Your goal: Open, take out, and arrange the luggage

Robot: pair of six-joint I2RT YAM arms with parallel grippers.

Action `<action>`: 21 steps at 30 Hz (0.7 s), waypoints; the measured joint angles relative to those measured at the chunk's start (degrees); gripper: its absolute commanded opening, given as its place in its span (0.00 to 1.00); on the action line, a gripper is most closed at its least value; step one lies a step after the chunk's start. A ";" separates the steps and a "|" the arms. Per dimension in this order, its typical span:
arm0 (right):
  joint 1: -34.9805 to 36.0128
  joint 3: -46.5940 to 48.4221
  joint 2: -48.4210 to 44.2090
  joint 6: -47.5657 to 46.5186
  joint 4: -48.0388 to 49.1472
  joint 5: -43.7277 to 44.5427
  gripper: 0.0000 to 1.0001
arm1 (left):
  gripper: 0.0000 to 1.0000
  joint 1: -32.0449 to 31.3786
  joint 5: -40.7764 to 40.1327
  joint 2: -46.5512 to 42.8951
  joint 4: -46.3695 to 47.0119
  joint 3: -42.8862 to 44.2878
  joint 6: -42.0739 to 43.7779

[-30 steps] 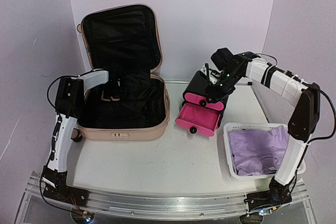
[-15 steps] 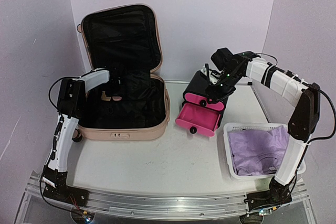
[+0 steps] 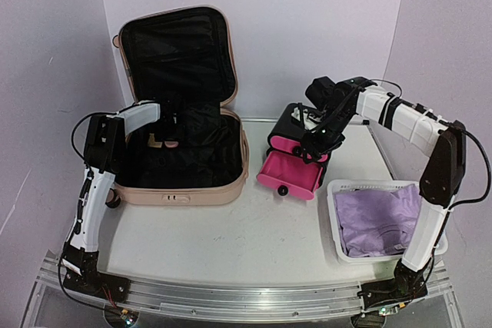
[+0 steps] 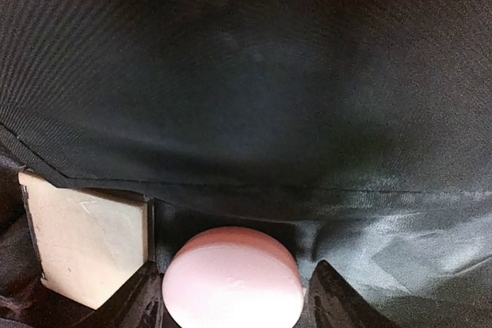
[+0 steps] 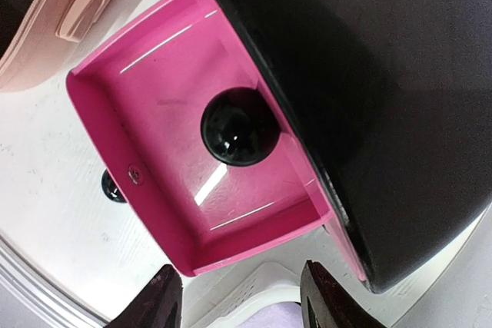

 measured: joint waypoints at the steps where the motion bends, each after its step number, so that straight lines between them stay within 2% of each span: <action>1: 0.00 0.00 0.00 0.00 -0.22 -0.11 0.54 | 0.63 0.00 0.02 0.00 0.11 0.00 0.00; 11: 0.09 0.00 0.39 0.26 -0.76 -0.22 0.54 | 0.43 0.00 0.55 -0.44 0.81 -0.98 0.33; 17: 0.09 0.00 0.39 0.68 -1.03 -0.20 0.54 | 0.40 0.00 1.62 -3.19 0.17 -3.50 0.66; 21: 0.09 0.00 0.39 1.03 -1.07 -0.20 0.55 | 0.40 -0.02 2.73 -8.24 -0.98 -5.88 0.66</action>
